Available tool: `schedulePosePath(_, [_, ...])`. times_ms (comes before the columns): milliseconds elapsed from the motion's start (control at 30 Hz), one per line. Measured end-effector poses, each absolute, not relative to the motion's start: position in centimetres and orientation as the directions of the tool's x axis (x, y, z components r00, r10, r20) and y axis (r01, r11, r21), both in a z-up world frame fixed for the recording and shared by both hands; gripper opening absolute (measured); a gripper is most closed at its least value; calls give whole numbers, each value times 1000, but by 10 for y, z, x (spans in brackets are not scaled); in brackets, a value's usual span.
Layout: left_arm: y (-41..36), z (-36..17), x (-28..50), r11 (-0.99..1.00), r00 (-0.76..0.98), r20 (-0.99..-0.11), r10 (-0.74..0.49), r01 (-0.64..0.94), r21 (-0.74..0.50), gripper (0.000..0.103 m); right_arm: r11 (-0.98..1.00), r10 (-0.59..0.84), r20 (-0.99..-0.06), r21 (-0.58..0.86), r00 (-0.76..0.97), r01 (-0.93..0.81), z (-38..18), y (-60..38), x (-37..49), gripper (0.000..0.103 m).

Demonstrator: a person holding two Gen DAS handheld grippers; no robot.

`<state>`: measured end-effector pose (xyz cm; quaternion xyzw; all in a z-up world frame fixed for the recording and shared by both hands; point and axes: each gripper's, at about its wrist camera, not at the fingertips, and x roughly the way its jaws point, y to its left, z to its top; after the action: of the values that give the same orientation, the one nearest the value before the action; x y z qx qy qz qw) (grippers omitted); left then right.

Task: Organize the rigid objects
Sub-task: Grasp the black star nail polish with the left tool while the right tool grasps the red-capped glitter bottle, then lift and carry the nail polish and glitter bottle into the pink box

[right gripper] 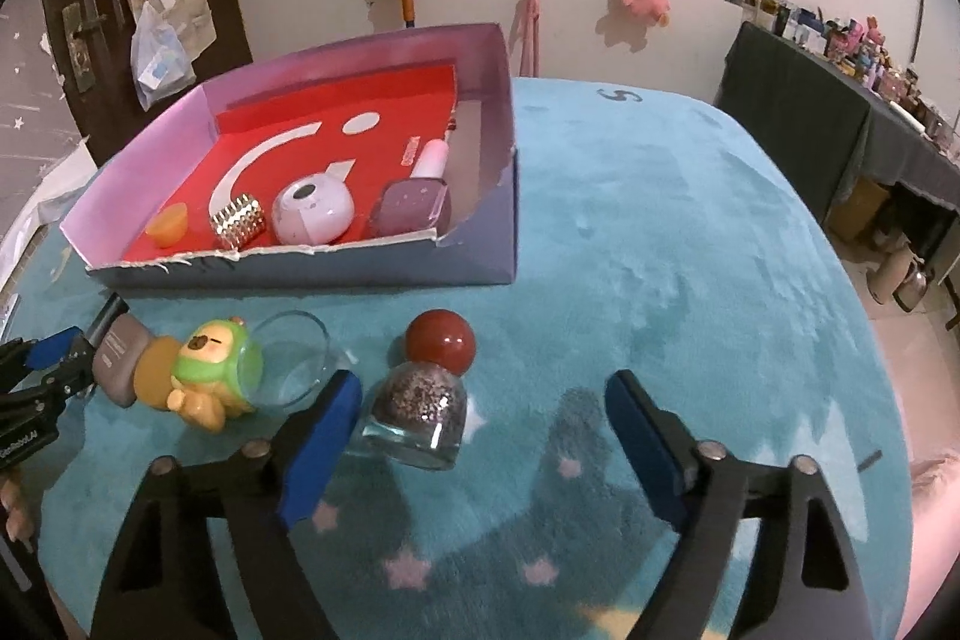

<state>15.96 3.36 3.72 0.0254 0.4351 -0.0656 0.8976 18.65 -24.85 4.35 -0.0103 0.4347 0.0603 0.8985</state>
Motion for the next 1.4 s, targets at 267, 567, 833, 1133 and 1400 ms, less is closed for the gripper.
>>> schedulePosePath(267, [36,39,164,987,619,-772,-145,148,-67,33,978,180,-777,77,603,-193,38,-241,185,36])
schedulePosePath(567, [35,58,152,985,657,-737,-160,155,-75,33,969,225,-749,107,623,-221,54,-238,173,35])
schedulePosePath(833, [34,59,147,983,653,-738,-168,164,-79,33,968,225,-756,102,615,-228,53,-239,168,35])
schedulePosePath(1133, [32,42,141,981,600,-779,-179,173,-92,34,965,227,-784,99,578,-244,46,-240,151,35])
schedulePosePath(1400, [30,40,136,982,604,-778,-173,172,-85,50,963,229,-778,91,586,-255,45,-240,149,59])
